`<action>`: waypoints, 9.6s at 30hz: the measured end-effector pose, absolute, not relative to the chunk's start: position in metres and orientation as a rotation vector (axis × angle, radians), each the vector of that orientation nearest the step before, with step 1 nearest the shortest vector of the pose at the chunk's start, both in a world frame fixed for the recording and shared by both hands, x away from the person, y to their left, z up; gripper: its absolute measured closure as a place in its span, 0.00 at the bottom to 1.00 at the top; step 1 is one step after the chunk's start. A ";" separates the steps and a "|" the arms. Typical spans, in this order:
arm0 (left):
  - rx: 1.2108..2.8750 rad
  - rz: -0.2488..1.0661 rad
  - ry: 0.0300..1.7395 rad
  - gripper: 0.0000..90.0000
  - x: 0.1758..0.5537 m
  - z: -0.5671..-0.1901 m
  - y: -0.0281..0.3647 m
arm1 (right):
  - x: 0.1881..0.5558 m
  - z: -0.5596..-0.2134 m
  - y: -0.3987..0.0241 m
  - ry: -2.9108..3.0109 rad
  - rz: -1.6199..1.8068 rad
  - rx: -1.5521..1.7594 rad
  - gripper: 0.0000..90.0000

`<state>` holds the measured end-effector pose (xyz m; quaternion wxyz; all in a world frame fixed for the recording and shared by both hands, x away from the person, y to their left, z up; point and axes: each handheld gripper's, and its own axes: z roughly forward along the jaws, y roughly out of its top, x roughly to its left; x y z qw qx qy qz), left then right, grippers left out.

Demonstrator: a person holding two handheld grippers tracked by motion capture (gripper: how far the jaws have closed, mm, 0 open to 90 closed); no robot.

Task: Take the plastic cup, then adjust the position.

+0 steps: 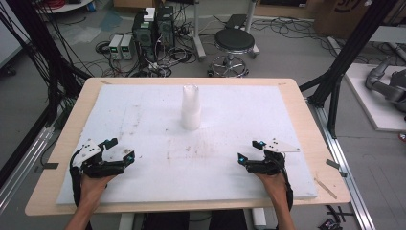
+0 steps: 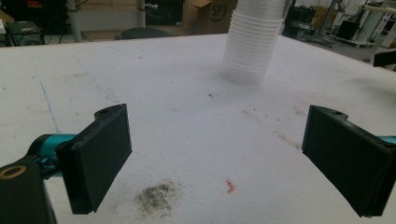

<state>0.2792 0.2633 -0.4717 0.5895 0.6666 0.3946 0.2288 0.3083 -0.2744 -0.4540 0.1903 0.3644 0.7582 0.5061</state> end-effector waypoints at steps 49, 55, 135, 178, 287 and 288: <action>1.599 0.528 0.892 0.09 0.280 -0.471 0.260 | 0.357 -0.295 -0.243 2.264 1.308 0.899 0.19; 1.603 0.527 0.892 0.09 0.281 -0.471 0.260 | 0.367 -0.284 -0.228 2.291 1.276 0.874 0.19; 1.595 0.477 0.894 0.09 0.284 -0.471 0.262 | 0.491 -0.317 -0.063 2.658 0.924 0.873 0.29; 1.600 0.475 0.895 0.09 0.284 -0.471 0.262 | 0.476 -0.261 -0.065 2.578 1.041 0.809 0.43; 1.616 0.066 0.258 0.10 0.310 -0.397 0.167 | 0.326 -0.350 -0.153 2.478 1.935 0.298 0.45; 1.610 0.062 0.249 0.10 0.311 -0.397 0.162 | 0.325 -0.350 -0.152 2.480 1.934 0.293 0.45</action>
